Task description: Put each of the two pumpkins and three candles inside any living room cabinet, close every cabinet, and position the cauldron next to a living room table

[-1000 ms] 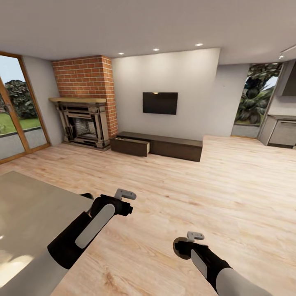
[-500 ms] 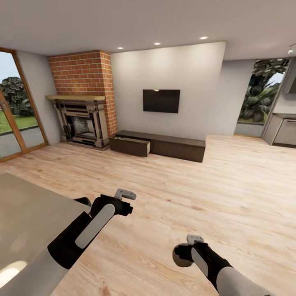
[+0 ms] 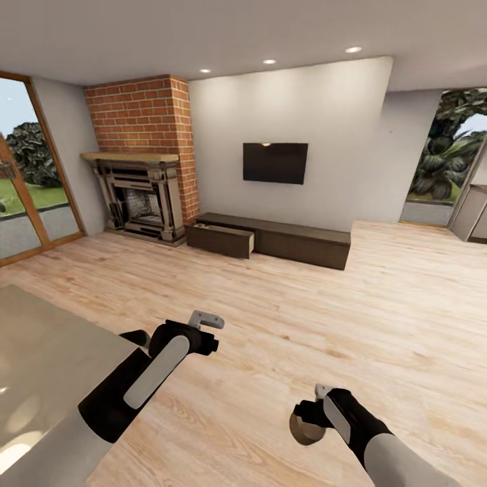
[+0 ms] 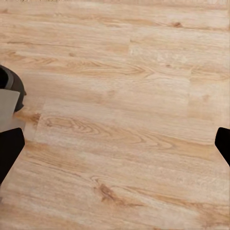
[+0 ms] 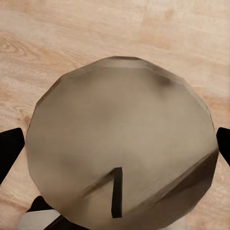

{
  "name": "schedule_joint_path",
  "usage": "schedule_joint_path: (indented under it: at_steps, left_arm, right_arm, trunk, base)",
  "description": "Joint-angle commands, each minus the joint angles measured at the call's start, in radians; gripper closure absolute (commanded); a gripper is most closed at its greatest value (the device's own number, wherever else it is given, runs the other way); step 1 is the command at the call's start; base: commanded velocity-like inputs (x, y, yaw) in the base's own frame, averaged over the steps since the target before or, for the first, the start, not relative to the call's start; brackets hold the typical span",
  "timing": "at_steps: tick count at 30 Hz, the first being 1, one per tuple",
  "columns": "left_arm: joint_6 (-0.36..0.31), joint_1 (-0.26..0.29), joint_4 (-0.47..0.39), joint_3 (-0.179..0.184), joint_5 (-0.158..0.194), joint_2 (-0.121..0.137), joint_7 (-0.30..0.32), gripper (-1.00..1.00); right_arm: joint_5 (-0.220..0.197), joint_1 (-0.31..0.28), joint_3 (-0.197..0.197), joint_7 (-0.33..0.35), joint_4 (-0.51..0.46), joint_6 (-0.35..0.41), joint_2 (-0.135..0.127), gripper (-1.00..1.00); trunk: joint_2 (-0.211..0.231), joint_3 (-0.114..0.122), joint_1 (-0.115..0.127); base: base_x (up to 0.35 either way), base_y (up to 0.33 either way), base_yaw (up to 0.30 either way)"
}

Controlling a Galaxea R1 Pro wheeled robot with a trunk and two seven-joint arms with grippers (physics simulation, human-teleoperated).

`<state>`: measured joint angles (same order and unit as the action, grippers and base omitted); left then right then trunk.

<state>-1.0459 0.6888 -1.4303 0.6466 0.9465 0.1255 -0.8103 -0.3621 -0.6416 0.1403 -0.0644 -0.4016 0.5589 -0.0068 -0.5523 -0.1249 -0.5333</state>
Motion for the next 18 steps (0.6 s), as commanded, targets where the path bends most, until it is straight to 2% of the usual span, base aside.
schedule_joint_path:
  at_steps: [1,8,18]
  left_arm:
    - [-0.001,0.002,-0.001,0.002,0.009,0.0,-0.01,-1.0]
    - [-0.001,0.002,0.0,0.003,0.008,-0.007,-0.01,-1.0]
    - [-0.001,0.002,0.0,0.002,0.008,-0.008,-0.01,-1.0]
  right_arm:
    - [-0.011,0.0,0.005,-0.008,-0.003,0.004,-0.001,1.0]
    - [-0.011,0.0,0.004,-0.008,-0.005,0.004,0.0,1.0]
    - [-0.011,0.002,0.005,-0.008,-0.005,-0.002,0.001,1.0]
  trunk:
    - [-0.002,-0.002,-0.001]
    - [-0.002,-0.002,-0.001]
    - [-0.002,-0.002,-0.001]
  base:
    - [0.313,0.0,0.016]
    - [0.313,-0.03,0.005]
    - [0.278,-0.184,0.0]
